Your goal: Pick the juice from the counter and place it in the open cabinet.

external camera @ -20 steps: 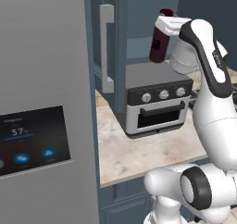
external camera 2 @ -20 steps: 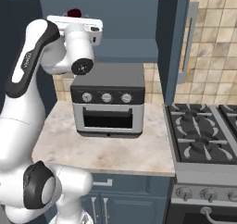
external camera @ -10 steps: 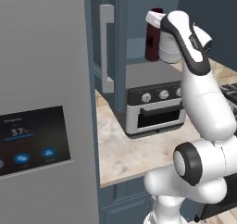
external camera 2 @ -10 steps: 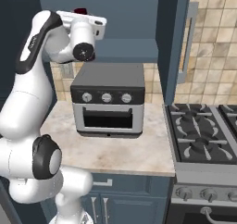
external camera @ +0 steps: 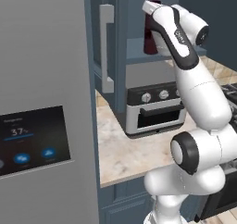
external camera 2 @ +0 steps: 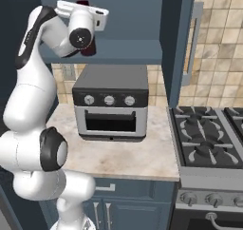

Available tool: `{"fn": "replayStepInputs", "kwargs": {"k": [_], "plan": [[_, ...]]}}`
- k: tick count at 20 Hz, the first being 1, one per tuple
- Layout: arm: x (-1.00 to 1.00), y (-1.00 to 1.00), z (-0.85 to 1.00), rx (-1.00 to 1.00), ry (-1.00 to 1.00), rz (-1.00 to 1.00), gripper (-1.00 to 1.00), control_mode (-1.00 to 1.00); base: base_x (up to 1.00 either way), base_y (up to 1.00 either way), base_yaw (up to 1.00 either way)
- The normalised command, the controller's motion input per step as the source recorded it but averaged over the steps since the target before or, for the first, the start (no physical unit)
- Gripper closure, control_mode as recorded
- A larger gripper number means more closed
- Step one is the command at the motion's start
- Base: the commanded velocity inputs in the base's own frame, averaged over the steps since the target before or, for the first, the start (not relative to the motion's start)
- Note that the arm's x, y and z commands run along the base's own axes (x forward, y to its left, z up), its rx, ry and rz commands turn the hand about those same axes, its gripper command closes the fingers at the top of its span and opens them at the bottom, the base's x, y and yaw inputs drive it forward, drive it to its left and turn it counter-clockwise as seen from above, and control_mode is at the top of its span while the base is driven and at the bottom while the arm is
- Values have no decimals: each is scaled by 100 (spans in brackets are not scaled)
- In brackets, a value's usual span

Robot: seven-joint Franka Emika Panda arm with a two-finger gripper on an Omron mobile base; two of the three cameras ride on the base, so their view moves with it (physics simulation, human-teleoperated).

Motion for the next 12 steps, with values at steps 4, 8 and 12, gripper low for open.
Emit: {"fn": "replayStepInputs", "kwargs": {"k": [4,8,12], "plan": [[29,0,0,0,0,0,100,-100,0,0,0],[44,0,0,0,0,0,100,-100,0,0,0],[44,0,-6,0,0,0,100,-100,0,0,0]]}}
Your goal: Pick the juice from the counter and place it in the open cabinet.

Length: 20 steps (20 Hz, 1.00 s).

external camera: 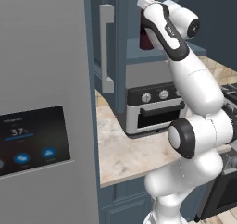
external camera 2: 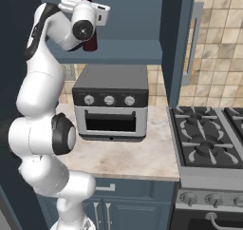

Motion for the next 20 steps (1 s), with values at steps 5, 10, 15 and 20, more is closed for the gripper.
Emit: {"fn": "replayStepInputs", "kwargs": {"k": [5,10,15,20], "plan": [[45,0,-15,0,0,0,100,-100,0,0,0],[44,0,-23,0,0,0,100,-100,0,0,0],[44,0,-31,0,0,0,100,-100,0,0,0],[46,0,-27,0,-1,0,100,-100,0,0,0]]}}
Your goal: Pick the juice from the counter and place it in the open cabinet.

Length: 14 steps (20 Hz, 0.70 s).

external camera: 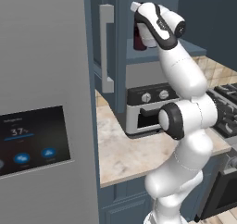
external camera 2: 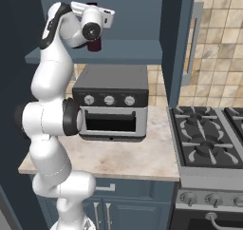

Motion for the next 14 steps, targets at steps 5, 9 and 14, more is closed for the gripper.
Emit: {"fn": "replayStepInputs", "kwargs": {"k": [5,9,14], "plan": [[53,1,-20,0,-2,0,100,-100,0,0,0],[36,1,-18,-1,0,0,100,-100,0,0,0],[7,0,-2,0,0,0,-100,-100,0,0,0]]}}
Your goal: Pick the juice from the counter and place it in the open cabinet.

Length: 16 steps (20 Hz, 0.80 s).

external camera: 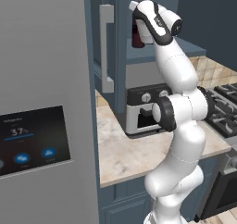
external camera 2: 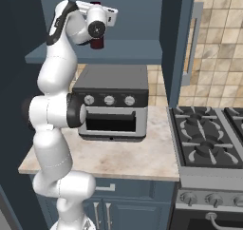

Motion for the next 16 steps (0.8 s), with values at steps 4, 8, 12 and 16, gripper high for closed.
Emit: {"fn": "replayStepInputs", "kwargs": {"k": [4,8,12,16], "plan": [[0,0,0,0,0,0,-100,-100,0,0,0],[-5,0,0,0,-1,0,-100,-100,0,0,0],[-41,-11,0,0,-1,0,-100,-100,0,0,0],[-78,-26,0,0,-1,0,-100,-100,0,0,0]]}}
